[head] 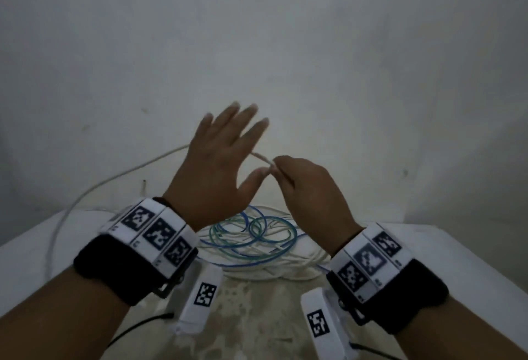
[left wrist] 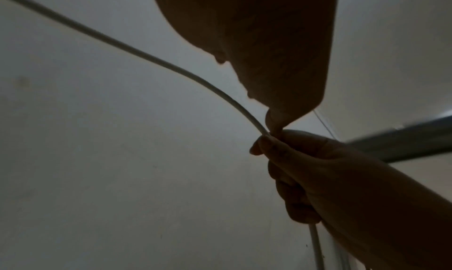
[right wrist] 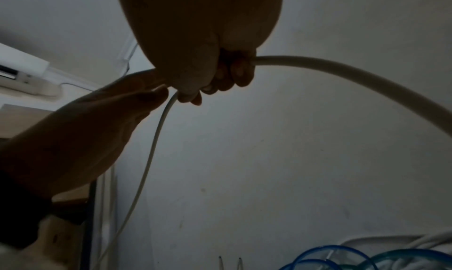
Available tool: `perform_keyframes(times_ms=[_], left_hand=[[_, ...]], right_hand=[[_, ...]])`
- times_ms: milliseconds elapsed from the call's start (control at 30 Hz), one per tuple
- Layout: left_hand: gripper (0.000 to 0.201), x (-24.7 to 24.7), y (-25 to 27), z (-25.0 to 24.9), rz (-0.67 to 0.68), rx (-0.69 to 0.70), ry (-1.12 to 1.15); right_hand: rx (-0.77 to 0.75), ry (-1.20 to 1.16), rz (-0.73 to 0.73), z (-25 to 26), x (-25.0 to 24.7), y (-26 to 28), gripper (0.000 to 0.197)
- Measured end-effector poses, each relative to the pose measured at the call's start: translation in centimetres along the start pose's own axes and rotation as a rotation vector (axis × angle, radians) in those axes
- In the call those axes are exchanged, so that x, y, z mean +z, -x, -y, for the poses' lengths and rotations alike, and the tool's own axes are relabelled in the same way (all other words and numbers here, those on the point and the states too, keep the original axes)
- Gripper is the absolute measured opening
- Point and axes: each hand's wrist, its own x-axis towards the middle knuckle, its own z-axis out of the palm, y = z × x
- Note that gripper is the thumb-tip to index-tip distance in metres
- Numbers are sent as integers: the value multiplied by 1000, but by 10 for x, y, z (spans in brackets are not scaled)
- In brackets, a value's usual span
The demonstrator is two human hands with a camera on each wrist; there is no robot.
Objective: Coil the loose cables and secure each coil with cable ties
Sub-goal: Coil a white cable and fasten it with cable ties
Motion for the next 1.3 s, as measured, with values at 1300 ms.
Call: perform_keyframes(times_ms=[1300], left_hand=[[23,-15,52,-7,-77,-1156,1489]], right_hand=[[277,-242,375,22,13,69,32]])
